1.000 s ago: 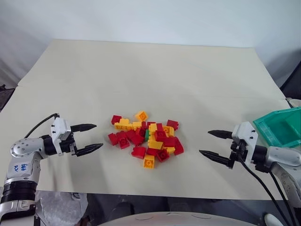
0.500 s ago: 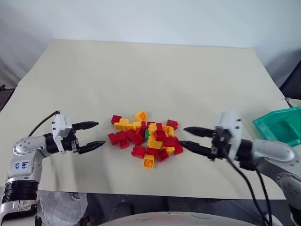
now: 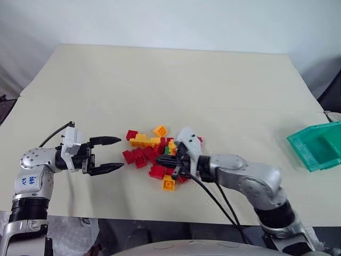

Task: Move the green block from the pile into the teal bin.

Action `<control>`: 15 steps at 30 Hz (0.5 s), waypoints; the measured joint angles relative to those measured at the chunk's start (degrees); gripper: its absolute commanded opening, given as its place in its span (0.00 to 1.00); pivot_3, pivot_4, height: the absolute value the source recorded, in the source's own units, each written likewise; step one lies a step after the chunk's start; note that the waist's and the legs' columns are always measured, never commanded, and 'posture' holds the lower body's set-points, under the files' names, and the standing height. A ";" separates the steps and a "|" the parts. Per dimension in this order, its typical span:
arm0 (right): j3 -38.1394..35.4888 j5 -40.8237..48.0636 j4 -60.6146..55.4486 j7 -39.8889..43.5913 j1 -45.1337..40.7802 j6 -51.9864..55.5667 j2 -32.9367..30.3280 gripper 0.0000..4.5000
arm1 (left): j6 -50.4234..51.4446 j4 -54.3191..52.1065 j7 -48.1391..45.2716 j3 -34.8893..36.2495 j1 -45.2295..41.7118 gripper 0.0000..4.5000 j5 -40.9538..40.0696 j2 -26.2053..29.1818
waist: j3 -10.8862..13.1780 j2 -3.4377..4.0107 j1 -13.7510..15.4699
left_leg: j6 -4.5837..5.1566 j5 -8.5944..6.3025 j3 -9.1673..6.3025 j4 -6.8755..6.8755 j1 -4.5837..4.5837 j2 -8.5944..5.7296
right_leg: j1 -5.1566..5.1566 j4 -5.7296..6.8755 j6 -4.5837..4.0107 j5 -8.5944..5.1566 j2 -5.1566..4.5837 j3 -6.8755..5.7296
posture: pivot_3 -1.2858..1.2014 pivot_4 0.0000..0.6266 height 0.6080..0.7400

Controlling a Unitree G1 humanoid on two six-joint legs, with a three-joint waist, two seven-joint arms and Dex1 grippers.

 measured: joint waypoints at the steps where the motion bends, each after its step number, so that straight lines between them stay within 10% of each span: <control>1: 1.11 -2.07 1.43 0.39 -0.54 -1.54 0.30 0.00 | -0.03 0.13 0.03 0.00 0.01 1.00 0.02 -0.29 | 0.00 0.00 0.00 | 0.00 0.00 0.01 0.01 0.00 0.00 | 0.00 0.01 0.00 0.00 0.01 0.00 | 0.52 0.24 1.00; 15: -6.48 -12.18 3.36 3.38 2.79 -6.37 -11.18 0.00 | -1.78 1.10 1.38 0.08 0.00 1.00 0.62 -2.04 | -0.01 -0.01 0.22 | 0.06 -0.04 0.04 0.25 0.03 -0.08 | 0.29 -0.05 0.00 0.00 -0.10 -0.19 | 0.52 0.24 1.00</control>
